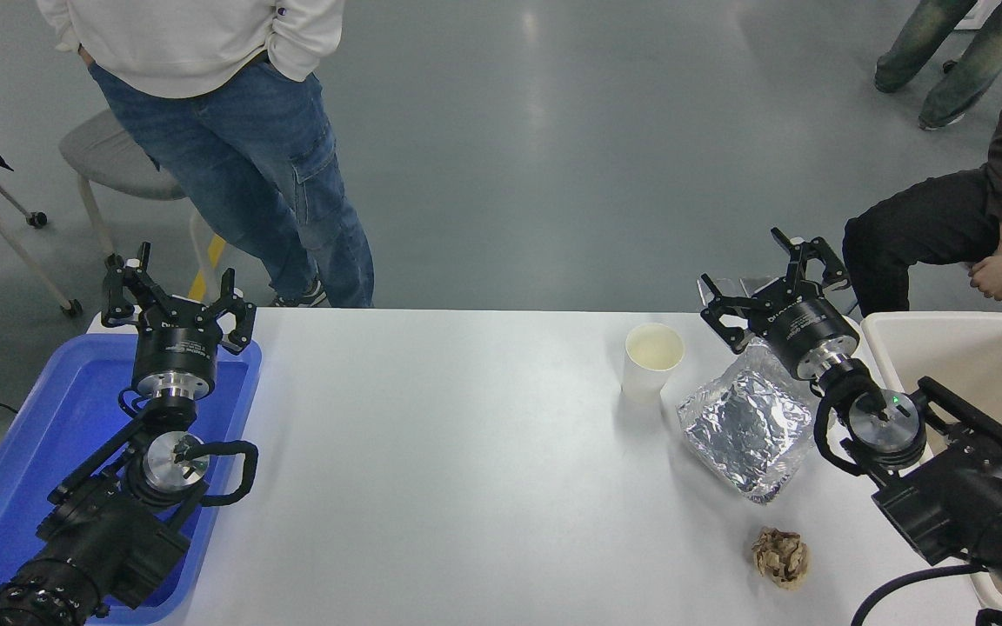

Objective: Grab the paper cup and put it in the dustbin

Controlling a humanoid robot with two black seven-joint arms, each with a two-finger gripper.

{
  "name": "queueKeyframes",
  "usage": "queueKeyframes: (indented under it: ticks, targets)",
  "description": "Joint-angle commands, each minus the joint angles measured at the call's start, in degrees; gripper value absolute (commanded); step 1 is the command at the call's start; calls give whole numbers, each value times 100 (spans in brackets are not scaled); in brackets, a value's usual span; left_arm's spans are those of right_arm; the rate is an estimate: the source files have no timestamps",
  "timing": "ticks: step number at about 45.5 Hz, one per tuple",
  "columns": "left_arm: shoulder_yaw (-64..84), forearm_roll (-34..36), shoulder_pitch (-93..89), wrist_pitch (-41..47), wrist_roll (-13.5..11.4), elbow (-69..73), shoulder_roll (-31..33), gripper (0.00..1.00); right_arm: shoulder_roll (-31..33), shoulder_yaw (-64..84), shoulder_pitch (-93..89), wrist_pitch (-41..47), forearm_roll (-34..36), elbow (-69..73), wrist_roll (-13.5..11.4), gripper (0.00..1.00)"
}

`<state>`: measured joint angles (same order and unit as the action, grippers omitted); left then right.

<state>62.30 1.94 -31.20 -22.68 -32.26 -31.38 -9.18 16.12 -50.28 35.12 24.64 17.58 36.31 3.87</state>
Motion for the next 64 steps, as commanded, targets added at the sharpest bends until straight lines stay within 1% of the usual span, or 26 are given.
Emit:
queueKeyframes:
  ticks: [1,2,18,28,34,36,42,48,54,61,64]
  targets:
    - [18,0,0,0,0,0,12,99,49,-8,4,6,-1,-1,0,100]
    - [10,0,0,0,26,0,4,99,58,-17,4,6,-1,-1,0,100]
    - [1,0,0,0,9,0,3,99,164,9,12,24,-79,69,0,100]
    - [1,0,0,0,9,0,3,99,190,18,126,94,-720,87,-26,100]
    - [1,0,0,0,9,0,3,99,374,141,425,85,-1599,122,-44,100]
    - [1,0,0,0,9,0,3,99,576,342,548,85,-1775,279,-44,100]
    - [1,0,0,0,9,0,3,99,1437,1545,1276,6,-1873,903,-44,100]
    - [1,0,0,0,9,0,3,99,1877,3338,2480,41,-1846,939,-26,100]
    - [1,0,0,0,9,0,3,99,2009,5078,3746,76,-1837,974,0,100]
    - [1,0,0,0,0,0,3,99,1948,6985,5056,94,-1890,1071,0,100]
    - [1,0,0,0,9,0,3,99,1913,7697,5513,103,-1987,1360,0,100]
